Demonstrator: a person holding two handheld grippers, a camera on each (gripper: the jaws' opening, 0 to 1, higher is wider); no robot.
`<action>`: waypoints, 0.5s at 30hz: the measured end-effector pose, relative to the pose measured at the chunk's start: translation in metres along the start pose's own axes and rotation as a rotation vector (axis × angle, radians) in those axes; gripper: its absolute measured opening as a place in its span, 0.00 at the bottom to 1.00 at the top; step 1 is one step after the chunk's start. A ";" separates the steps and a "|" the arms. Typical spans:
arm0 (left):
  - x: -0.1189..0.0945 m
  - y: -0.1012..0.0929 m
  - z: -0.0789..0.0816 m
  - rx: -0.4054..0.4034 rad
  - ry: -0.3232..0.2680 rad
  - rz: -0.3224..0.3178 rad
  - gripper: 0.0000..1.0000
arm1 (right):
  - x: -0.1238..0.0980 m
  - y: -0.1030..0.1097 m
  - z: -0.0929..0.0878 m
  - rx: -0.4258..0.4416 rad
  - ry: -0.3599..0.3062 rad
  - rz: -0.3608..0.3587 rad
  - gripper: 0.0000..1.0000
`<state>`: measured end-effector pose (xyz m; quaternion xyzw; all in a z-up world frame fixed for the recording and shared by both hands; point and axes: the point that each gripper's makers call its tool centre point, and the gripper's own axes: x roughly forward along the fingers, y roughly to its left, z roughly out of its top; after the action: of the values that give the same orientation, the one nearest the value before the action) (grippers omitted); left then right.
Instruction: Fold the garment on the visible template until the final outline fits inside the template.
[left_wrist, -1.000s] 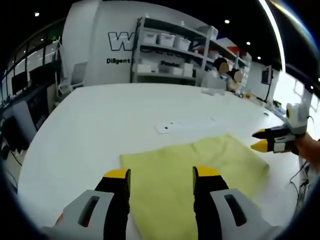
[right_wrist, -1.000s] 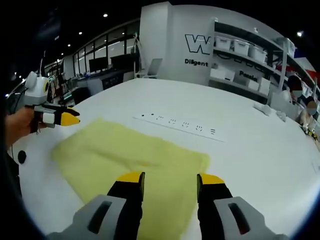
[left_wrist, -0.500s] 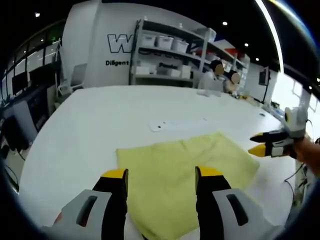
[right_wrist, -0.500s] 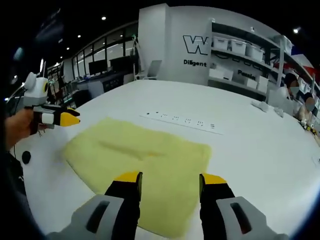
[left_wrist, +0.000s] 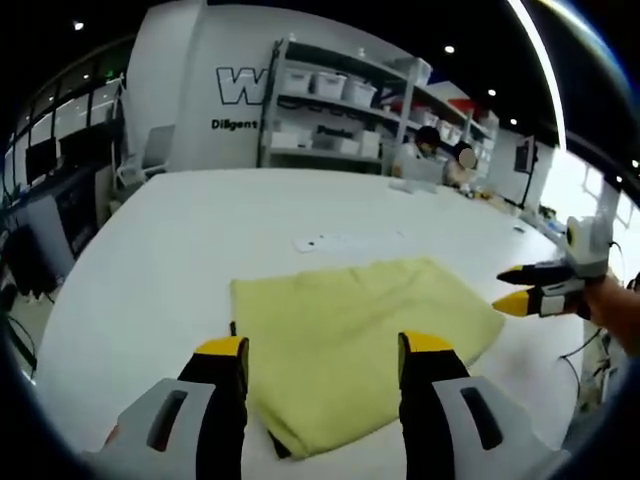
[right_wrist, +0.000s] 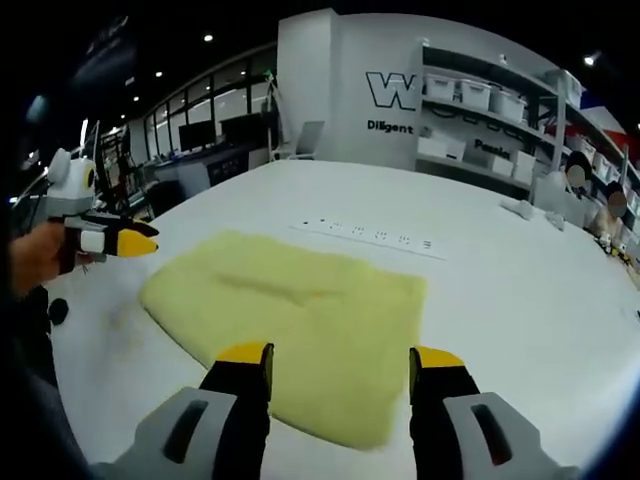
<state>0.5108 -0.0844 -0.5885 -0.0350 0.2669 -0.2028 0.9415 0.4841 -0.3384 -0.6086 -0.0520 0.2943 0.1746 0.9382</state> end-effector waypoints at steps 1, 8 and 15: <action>-0.002 0.000 -0.002 -0.001 0.001 -0.001 0.58 | -0.002 0.001 -0.002 0.002 0.000 0.001 0.58; -0.013 -0.004 -0.008 -0.010 0.001 -0.005 0.65 | -0.010 0.007 -0.007 0.009 -0.009 0.005 0.63; -0.025 -0.012 -0.013 -0.007 -0.008 -0.020 0.70 | -0.019 0.015 -0.014 0.003 -0.012 0.013 0.68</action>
<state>0.4802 -0.0847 -0.5847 -0.0419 0.2635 -0.2113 0.9403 0.4567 -0.3330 -0.6096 -0.0477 0.2894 0.1804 0.9388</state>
